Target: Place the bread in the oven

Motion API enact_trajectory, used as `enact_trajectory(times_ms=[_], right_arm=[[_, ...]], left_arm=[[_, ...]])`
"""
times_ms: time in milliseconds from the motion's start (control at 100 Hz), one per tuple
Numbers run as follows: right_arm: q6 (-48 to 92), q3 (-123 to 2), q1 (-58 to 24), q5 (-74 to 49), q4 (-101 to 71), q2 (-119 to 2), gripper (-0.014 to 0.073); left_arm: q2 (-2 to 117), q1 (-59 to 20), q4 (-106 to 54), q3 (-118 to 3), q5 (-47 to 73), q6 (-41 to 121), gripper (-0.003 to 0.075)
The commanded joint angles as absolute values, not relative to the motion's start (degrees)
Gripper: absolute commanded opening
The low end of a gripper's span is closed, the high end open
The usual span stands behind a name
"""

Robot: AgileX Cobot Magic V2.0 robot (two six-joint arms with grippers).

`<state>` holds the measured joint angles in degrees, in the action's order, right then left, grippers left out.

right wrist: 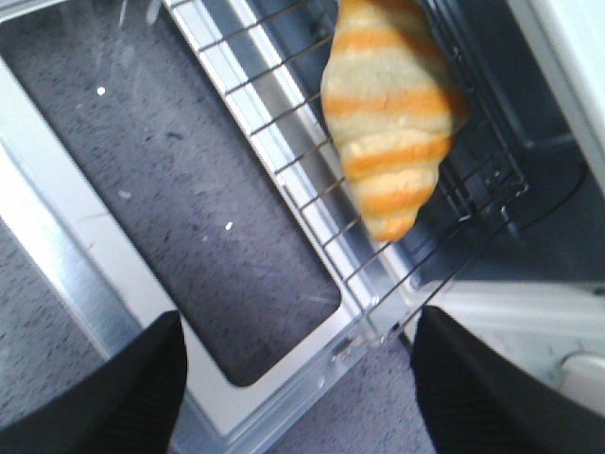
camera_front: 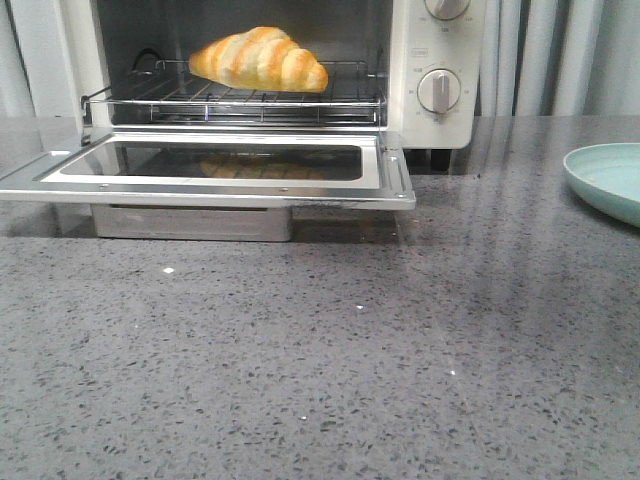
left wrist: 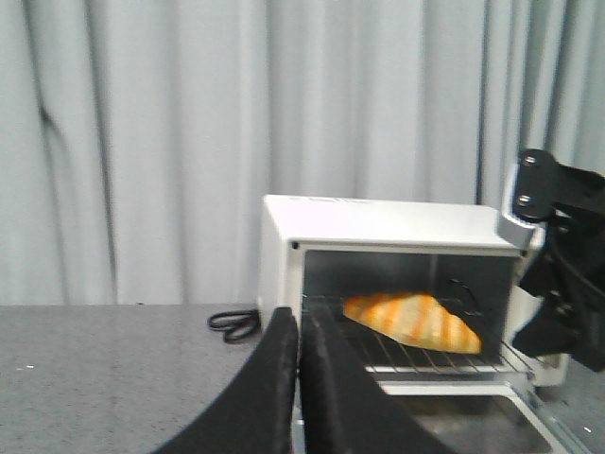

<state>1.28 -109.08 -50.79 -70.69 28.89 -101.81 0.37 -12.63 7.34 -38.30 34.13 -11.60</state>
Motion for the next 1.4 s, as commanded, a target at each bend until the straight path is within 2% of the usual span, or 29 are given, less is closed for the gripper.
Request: enact_trajectory(times_ms=[0, 150, 420, 470, 520, 610, 650, 680, 690, 740, 950, 1170, 1390], right_arm=[[0.78, -110.81, -50.84, -73.45, 29.96, -97.95, 0.0454], [0.52, -110.45, -50.93, -75.39, 29.45, -97.12, 0.0454], [-1.21, -110.45, -51.19, -75.39, 26.41, -94.88, 0.0453], [-1.21, -110.15, -51.19, -75.39, 26.41, -94.32, 0.0432], [-1.21, -109.44, -51.19, -75.39, 26.41, -93.68, 0.0374], [-1.21, -107.67, -51.19, -75.39, 26.26, -92.36, 0.0195], [-1.21, -106.41, -51.19, -75.39, 26.13, -91.41, 0.0087], [-1.21, -105.82, -51.19, -75.39, 25.97, -91.05, 0.0042], [-1.21, -105.28, -51.19, -75.39, 25.97, -90.59, 0.0000], [-1.21, -104.05, -51.19, -75.39, 25.97, -89.69, -0.0078], [-3.16, -95.75, -51.19, -75.39, 25.97, -84.19, -0.0071], [-7.11, -84.93, -51.19, -75.12, 25.97, -76.76, -0.0067], [-13.23, -74.77, -51.19, -65.80, 25.97, -64.57, -0.0067]], left_arm=[[-0.74, -9.12, 7.47, -38.20, 30.56, -12.00, -0.0021], [-1.53, -5.62, 6.73, -34.00, 29.92, -12.00, -0.0021], [-1.53, -5.72, 2.01, -22.70, 22.98, -12.00, -0.0021], [-1.53, -5.72, 1.18, -21.26, 22.98, -12.00, -0.0021], [-1.53, -5.72, 0.76, -20.35, 23.51, -12.00, -0.0021], [-1.53, -5.72, 0.66, -19.19, 24.25, -12.00, -0.0021], [-1.53, -5.72, 0.00, -18.94, 24.76, -12.00, -0.0021], [-1.53, -5.72, -0.41, -18.93, 24.73, -12.00, -0.0021], [-1.53, -5.72, -0.98, -18.84, 24.73, -12.00, -0.0021], [-1.53, -5.72, -1.86, -18.84, 24.73, -12.00, -0.0021], [-1.53, -5.72, -2.67, -18.16, 22.83, -12.00, -0.0021], [-1.53, -5.72, 0.00, -11.20, 9.59, -11.85, -0.0021], [-1.53, -5.72, 2.06, -1.63, -6.43, -10.10, -0.0021]])
